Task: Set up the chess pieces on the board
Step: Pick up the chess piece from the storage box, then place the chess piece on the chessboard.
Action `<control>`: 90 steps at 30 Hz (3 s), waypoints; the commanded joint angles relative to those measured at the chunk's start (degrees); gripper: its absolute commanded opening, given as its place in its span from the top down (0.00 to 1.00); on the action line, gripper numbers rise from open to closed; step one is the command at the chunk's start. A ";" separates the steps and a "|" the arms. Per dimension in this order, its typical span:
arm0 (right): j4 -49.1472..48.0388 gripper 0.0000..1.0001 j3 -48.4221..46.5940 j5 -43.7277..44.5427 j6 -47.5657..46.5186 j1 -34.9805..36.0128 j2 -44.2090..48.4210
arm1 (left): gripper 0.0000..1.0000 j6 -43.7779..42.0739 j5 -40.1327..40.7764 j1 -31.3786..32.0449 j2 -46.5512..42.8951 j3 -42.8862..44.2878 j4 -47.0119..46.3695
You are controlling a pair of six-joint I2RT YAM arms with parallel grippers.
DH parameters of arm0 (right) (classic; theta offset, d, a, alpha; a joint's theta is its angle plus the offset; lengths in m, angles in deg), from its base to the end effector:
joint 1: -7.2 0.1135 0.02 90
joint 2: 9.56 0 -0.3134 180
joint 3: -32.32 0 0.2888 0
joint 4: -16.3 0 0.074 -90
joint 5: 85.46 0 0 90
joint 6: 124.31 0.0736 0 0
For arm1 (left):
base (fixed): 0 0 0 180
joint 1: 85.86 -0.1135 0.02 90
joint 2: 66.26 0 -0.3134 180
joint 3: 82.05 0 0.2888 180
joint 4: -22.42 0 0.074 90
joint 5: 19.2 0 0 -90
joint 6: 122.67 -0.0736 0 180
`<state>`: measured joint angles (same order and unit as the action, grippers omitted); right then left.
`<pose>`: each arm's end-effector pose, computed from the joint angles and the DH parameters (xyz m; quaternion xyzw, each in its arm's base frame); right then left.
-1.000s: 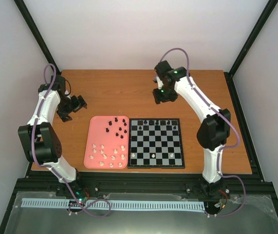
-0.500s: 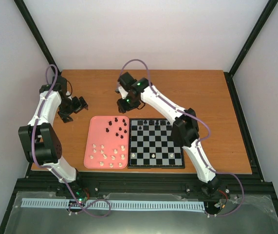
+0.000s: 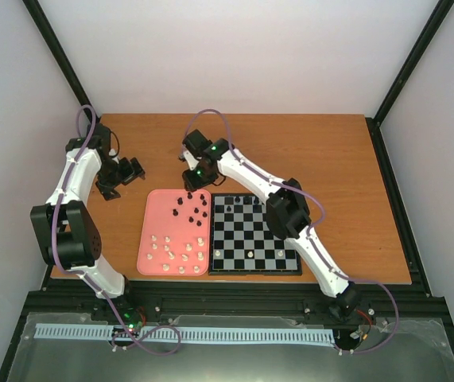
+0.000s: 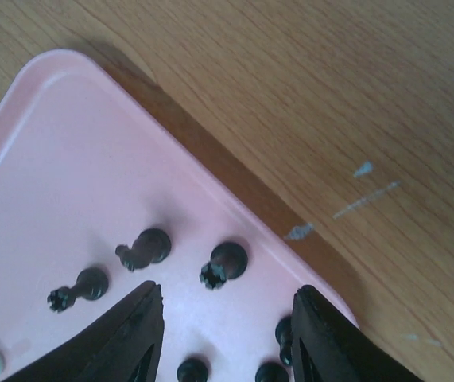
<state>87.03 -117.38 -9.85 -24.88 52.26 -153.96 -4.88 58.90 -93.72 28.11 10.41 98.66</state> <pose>0.4270 0.4538 0.1905 -0.3220 0.9148 0.2054 0.1317 0.3612 0.0345 0.2735 -0.2926 0.9451 -0.1193 0.0833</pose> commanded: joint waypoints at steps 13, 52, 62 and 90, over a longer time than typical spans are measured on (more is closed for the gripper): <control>-2.85 0.62 -3.66 1.12 0.41 2.39 -4.84 | 0.00 -0.98 -0.78 0.87 1.66 1.52 -0.70; -0.41 0.89 -3.59 5.15 0.88 1.83 3.39 | 0.00 -1.23 -1.11 1.26 2.05 1.80 -0.62; -1.09 0.92 16.97 12.41 3.52 -7.30 21.75 | 0.00 -1.24 -1.36 1.28 2.49 2.11 -0.62; -14.27 0.92 64.91 16.30 6.79 -24.34 42.28 | 0.00 -1.51 -0.15 1.62 2.17 1.25 -0.35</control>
<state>74.90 -53.88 5.34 -18.78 28.89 -113.20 -5.49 58.53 -92.47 30.25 10.48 98.66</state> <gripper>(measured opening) 0.097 0.998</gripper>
